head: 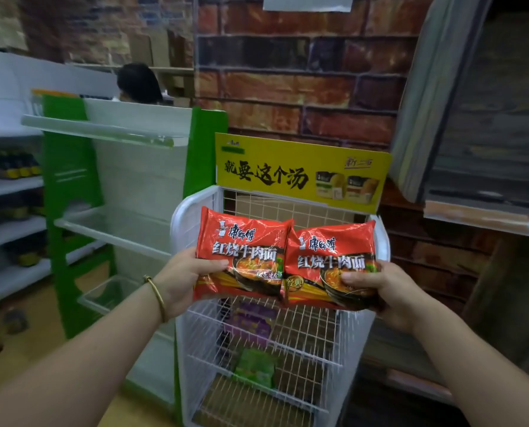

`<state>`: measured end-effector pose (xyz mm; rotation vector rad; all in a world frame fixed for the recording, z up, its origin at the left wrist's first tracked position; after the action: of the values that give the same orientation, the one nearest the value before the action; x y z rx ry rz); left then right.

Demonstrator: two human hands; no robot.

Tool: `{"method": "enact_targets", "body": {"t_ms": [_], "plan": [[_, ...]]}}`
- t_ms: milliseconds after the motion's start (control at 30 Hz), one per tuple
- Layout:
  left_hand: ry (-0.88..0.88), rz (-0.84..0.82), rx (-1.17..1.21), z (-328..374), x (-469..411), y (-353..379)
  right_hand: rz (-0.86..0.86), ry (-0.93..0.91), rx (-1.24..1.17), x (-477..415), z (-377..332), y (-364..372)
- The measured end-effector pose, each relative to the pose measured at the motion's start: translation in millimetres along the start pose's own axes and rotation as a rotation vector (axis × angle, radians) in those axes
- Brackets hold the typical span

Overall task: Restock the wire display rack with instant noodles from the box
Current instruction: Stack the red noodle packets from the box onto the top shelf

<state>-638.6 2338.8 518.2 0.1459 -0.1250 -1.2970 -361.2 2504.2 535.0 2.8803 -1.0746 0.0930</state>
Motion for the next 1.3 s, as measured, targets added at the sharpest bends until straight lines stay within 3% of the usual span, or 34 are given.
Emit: {"method": "enact_targets", "body": {"t_ms": [267, 533, 867, 1300], "plan": [[-0.035, -0.09, 0.026, 15, -68, -96, 0.13, -0.003, -0.018, -81, 0, 50], [-0.01, -0.155, 0.009, 22, -124, -128, 0.172, -0.009, -0.002, -125, -6, 50], [-0.032, -0.138, -0.038, 19, -213, -144, 0.211, -0.024, -0.033, -205, -2, 26], [-0.089, 0.042, -0.071, -12, -362, -161, 0.214, 0.055, -0.052, -353, 31, -54]]}}
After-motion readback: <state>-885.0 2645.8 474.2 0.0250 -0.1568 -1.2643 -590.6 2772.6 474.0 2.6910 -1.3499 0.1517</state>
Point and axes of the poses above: each hand's wrist, its own x-axis away from the middle knuckle, its own y-axis out of the palm, z = x × y, the point moved 4 cm from there along -x, towards the middle knuckle, and after that the axes turned 11 degrees about -z, right-handed, at the moved point
